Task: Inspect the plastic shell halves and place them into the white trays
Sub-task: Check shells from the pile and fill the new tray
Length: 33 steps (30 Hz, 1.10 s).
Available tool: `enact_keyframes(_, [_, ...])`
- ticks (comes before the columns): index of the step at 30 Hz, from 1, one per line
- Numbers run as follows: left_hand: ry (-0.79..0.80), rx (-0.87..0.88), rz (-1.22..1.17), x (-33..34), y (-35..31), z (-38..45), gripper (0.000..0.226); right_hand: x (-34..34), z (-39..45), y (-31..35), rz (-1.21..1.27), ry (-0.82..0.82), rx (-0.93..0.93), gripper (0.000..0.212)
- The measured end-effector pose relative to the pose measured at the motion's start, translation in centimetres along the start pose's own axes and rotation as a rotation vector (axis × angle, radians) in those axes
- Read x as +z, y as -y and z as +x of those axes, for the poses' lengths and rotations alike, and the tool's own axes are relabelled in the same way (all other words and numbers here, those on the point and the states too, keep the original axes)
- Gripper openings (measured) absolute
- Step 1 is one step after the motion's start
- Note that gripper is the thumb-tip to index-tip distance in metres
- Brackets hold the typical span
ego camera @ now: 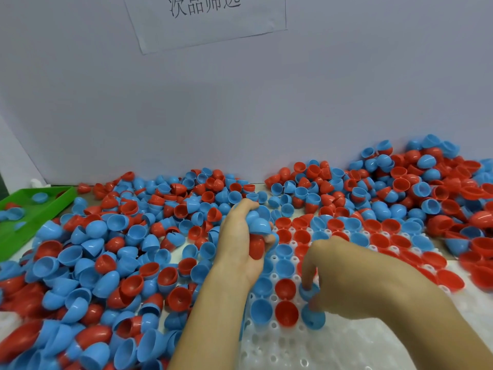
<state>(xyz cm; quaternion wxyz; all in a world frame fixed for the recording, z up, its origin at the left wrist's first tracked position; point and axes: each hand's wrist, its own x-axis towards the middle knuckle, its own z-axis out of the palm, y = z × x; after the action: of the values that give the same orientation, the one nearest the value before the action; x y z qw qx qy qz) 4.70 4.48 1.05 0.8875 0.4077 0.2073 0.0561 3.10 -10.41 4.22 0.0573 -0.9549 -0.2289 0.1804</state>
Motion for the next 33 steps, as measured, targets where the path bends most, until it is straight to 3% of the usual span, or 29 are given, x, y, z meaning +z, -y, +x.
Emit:
enact_keyframes(7, [0.074, -0.034, 0.101, 0.3, 0.6, -0.1, 0.012, -0.5, 1.0, 0.6, 0.368, -0.521, -0.273, 0.032])
enact_keyframes(12, [0.168, -0.105, -0.043, 0.8, 0.9, -0.6, 0.012, 0.2, 2.4, 0.3, 0.453, -0.73, -0.286, 0.008])
enact_keyframes(15, [0.211, -0.138, -0.135, 0.8, 0.8, -0.7, 0.021, 0.0, 2.6, -0.2, 0.547, -0.847, -0.251, 0.015])
enact_keyframes(21, [0.171, -0.161, -0.114, 0.8, 1.0, -0.7, 0.013, 0.1, 2.7, -0.9, 0.698, -0.842, -0.175, 0.021])
enact_keyframes(33, [0.2, -0.194, -0.172, 1.4, 1.5, -0.9, 0.008, 0.5, 3.2, -1.0, 0.681, -0.947, 0.022, 0.019])
